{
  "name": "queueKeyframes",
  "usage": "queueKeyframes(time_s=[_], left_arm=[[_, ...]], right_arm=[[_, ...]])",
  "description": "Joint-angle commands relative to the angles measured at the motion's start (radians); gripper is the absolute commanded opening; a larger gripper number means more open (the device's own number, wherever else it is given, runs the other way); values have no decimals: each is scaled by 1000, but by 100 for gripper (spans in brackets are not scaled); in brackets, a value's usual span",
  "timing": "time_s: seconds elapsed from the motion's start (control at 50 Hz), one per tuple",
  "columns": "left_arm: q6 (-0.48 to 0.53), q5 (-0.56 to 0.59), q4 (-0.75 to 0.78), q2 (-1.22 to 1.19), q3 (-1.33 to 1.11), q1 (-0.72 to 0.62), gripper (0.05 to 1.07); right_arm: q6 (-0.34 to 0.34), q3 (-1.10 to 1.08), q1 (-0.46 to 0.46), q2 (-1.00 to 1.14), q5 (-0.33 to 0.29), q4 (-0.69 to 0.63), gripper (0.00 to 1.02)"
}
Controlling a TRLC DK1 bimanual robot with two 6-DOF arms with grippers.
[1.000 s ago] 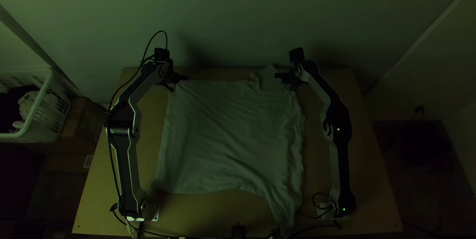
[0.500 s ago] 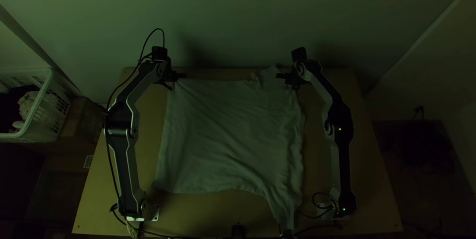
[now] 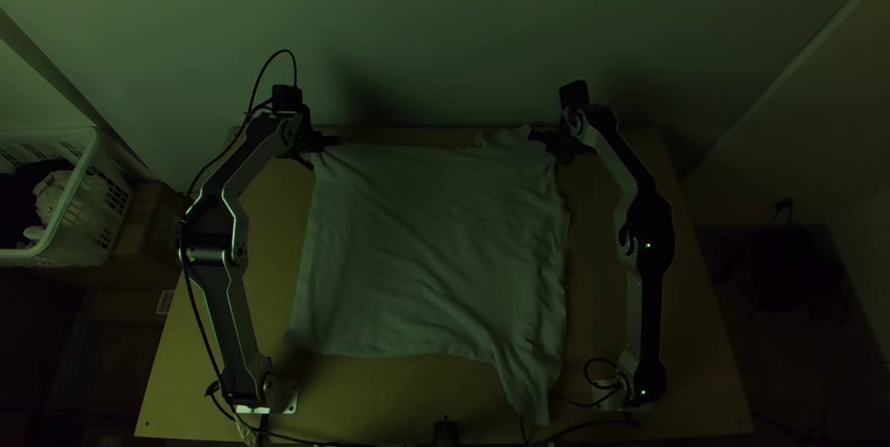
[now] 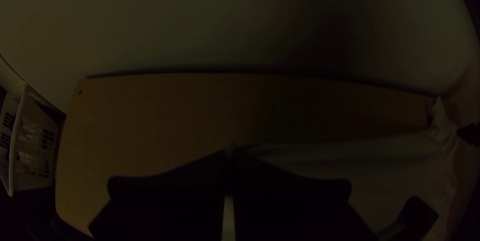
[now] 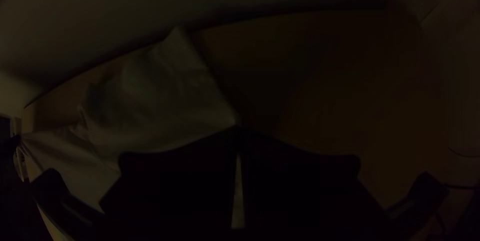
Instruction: Fold the t-shirt
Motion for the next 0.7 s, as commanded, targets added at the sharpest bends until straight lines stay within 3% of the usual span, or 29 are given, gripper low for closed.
queueKeyframes(time_s=[0.0,0.68], left_arm=[[-3,-5,29,-82,-75,12,8],[-6,8,116,-227,-334,3,8]], right_arm=[[-1,-48,9,-77,18,-13,2],[-4,-464,83,-359,51,48,2]])
